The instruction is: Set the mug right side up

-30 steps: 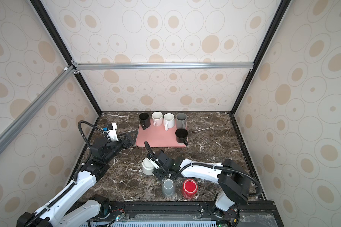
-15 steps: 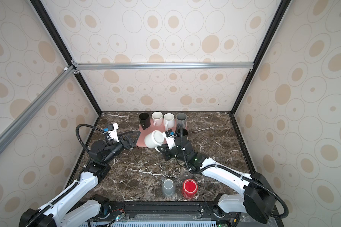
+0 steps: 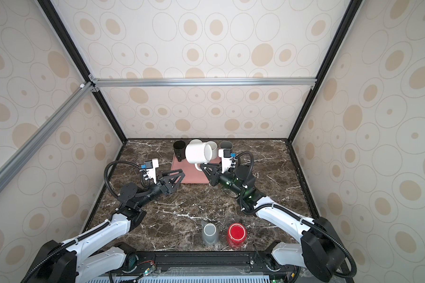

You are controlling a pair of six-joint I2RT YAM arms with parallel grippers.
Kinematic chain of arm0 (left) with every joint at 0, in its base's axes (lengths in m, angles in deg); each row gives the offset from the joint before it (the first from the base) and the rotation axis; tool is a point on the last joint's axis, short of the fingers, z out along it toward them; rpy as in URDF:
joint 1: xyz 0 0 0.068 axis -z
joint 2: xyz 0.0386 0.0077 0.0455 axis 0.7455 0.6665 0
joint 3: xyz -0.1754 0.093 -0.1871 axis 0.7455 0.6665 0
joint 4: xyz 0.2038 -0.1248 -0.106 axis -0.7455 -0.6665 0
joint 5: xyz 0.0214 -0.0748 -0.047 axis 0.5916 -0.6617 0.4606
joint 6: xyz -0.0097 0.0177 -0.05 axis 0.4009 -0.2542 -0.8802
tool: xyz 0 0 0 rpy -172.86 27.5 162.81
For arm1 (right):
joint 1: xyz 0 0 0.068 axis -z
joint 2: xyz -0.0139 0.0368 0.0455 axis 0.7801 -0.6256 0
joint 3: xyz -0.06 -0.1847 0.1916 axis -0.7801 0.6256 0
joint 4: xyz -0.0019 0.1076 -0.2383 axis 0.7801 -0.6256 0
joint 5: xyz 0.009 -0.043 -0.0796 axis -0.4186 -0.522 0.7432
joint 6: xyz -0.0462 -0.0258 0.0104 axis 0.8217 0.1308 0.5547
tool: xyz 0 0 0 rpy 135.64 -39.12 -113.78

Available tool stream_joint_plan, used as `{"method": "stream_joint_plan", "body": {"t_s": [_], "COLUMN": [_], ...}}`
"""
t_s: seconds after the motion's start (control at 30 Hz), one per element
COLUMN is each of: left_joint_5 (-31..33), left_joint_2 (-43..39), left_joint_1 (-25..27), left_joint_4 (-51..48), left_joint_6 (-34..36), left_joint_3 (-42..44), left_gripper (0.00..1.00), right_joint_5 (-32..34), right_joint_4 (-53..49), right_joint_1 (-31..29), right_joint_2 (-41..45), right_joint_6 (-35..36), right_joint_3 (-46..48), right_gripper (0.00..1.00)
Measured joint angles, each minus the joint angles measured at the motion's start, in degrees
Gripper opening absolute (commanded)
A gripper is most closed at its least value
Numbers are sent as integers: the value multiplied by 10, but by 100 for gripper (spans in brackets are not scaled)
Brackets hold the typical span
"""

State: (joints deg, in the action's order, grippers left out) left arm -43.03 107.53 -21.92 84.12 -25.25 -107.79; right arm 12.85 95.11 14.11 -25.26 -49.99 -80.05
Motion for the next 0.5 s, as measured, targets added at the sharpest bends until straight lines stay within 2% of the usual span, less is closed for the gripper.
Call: {"method": "stream_joint_plan", "body": {"t_s": [0.23, 0.5], "left_joint_5": [-9, -14], "left_joint_2": [43, 72], "left_joint_1": [19, 38], "left_joint_4": [94, 162], "left_joint_6": [-27, -49], "left_joint_3": [0, 0], "left_gripper": [52, 39], "right_joint_5": [-58, -91], "right_joint_4": [72, 94], "right_joint_1": [-9, -38], "right_joint_2": [-4, -36], "right_joint_6": [-36, -47], "right_joint_3": [0, 0], "right_gripper": [0, 0]}}
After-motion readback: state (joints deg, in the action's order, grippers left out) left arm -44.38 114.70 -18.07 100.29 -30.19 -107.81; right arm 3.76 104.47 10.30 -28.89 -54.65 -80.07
